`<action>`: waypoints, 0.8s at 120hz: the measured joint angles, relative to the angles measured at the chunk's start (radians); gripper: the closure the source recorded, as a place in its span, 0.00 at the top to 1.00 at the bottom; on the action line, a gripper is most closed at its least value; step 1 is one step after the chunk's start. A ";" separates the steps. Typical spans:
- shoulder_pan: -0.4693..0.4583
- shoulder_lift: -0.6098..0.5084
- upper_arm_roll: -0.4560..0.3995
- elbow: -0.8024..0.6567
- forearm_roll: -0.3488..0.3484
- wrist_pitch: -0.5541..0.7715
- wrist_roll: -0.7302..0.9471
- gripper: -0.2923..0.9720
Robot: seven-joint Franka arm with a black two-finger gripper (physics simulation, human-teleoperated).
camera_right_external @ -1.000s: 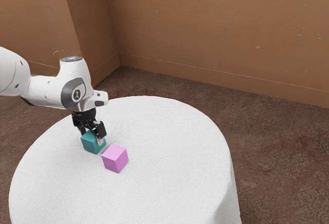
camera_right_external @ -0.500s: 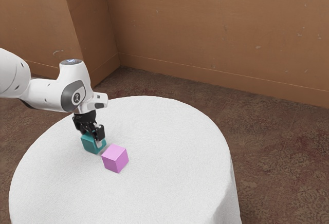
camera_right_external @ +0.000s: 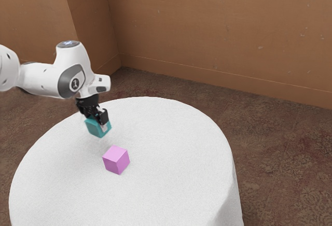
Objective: Pick up the blue block with one arm, and put the blue block on the pink block with one arm
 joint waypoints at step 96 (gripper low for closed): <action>-0.058 -0.033 -0.116 -0.018 -0.002 -0.078 -0.154 0.51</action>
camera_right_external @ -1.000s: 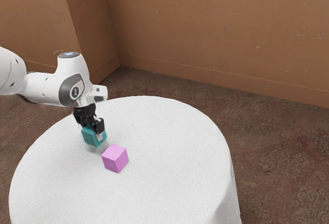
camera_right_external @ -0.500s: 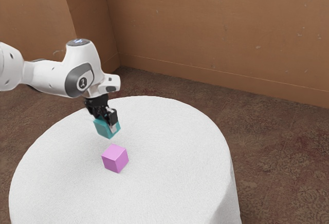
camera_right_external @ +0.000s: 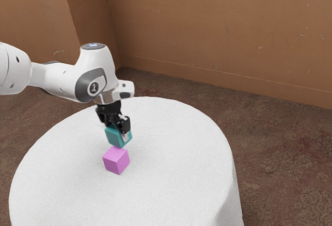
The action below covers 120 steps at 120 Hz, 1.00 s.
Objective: Pick up the blue block with one arm, and put the blue block on the pink block with one arm
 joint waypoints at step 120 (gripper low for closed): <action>-0.021 -0.103 0.000 -0.150 0.006 0.026 -0.110 0.51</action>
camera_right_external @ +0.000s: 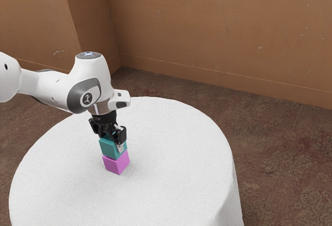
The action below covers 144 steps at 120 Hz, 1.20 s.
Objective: Pick up the blue block with one arm, and put the blue block on the pink block with one arm
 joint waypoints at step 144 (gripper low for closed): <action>0.003 -0.096 0.005 0.025 0.025 -0.038 0.014 0.76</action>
